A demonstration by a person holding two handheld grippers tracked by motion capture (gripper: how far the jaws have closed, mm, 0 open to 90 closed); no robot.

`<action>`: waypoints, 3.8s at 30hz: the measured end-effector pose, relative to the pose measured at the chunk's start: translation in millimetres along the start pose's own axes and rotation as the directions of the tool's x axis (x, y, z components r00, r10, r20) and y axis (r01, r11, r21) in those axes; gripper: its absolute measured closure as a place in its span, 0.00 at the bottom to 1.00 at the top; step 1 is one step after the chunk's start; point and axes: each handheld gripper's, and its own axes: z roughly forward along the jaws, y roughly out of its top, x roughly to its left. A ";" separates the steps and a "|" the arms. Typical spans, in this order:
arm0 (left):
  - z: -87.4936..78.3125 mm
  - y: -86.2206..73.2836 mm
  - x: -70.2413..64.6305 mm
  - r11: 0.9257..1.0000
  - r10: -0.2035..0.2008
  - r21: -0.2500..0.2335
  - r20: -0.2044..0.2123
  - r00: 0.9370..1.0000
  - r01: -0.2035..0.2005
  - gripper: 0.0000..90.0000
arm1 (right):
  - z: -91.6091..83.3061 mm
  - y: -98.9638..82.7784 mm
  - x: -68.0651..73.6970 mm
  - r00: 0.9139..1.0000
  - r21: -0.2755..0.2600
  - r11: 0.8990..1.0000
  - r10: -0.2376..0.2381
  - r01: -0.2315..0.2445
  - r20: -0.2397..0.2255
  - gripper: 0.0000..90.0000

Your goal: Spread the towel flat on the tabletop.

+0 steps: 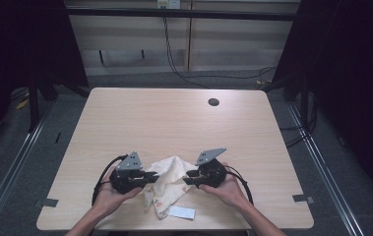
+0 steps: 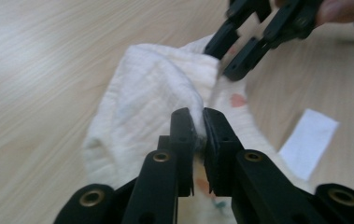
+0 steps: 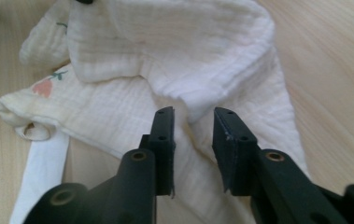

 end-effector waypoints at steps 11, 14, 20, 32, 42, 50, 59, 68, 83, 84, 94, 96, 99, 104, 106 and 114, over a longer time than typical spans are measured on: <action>-0.8 -29.1 20.0 0.995 -0.089 0.039 -0.017 0.996 0.090 0.92 | 9.2 -7.6 -12.4 0.999 0.045 0.999 0.015 -0.017 0.040 0.97; 1.5 -31.8 24.2 0.993 -0.109 0.038 -0.011 0.994 0.109 0.87 | 5.7 -7.4 -13.8 0.998 0.033 0.999 0.028 -0.029 0.049 0.97; -8.5 -27.0 21.3 0.994 -0.112 -0.011 -0.004 0.994 0.112 0.65 | -3.2 -7.9 -14.9 0.998 -0.010 0.999 0.050 -0.049 0.045 0.85; -28.0 -7.1 -13.3 0.994 0.025 -0.108 0.015 1.000 -0.023 0.73 | -38.2 -18.4 -14.1 0.993 -0.081 0.993 0.091 -0.085 0.074 0.81; 16.3 -14.1 -8.8 0.997 0.025 0.073 0.115 0.993 -0.034 0.74 | -52.0 -29.5 -23.8 0.986 -0.115 0.988 0.118 -0.104 0.120 0.75; 27.5 -21.5 -14.0 0.984 0.057 0.160 0.099 0.993 -0.072 0.63 | -43.8 -35.6 -47.2 0.979 -0.106 0.985 0.153 -0.139 0.138 0.74; 23.6 -28.4 -7.8 0.983 0.057 0.171 0.071 0.996 -0.069 0.73 | -50.1 -39.3 -47.2 0.977 -0.111 0.984 0.157 -0.141 0.145 0.73; 17.3 -24.3 -4.9 0.993 0.030 0.109 0.113 0.993 -0.043 0.94 | -45.5 -38.3 -40.4 0.983 -0.109 0.988 0.128 -0.114 0.133 0.72; -20.5 -7.1 3.4 0.995 -0.032 -0.093 0.095 0.995 0.041 0.95 | -35.5 -39.3 -40.4 0.988 -0.114 0.989 0.108 -0.095 0.111 0.70; -20.5 -7.1 3.4 0.995 -0.032 -0.093 0.095 0.995 0.041 0.95 | -35.5 -39.3 -40.4 0.988 -0.114 0.989 0.108 -0.095 0.111 0.70; -30.7 -8.2 11.7 0.987 -0.058 -0.144 0.070 0.996 0.067 0.95 | -22.8 -38.9 -41.7 0.983 -0.089 0.991 0.111 -0.099 0.149 0.84; -32.9 -8.9 13.2 0.988 -0.055 -0.140 0.062 0.997 0.063 0.95 | -25.2 -37.3 -42.2 0.981 -0.115 0.989 0.113 -0.096 0.157 0.92; -38.6 -12.1 13.4 0.988 -0.052 -0.142 0.053 0.997 0.059 0.95 | -29.4 -35.2 -42.5 0.982 -0.139 0.984 0.129 -0.110 0.140 0.96; -46.1 -13.6 15.6 0.984 -0.060 -0.162 0.047 0.997 0.067 0.95 | -46.5 -29.5 -40.8 0.983 -0.189 0.973 0.154 -0.133 0.099 0.97; -47.8 -12.9 16.6 0.983 -0.062 -0.171 0.044 0.997 0.068 0.95 | -58.3 -23.1 -40.5 0.982 -0.224 0.963 0.172 -0.149 0.083 0.97; -58.1 -2.9 17.3 0.977 -0.058 -0.205 0.021 0.998 0.062 0.95 | -76.2 -1.3 -35.9 0.994 -0.228 0.970 0.095 -0.079 0.058 0.98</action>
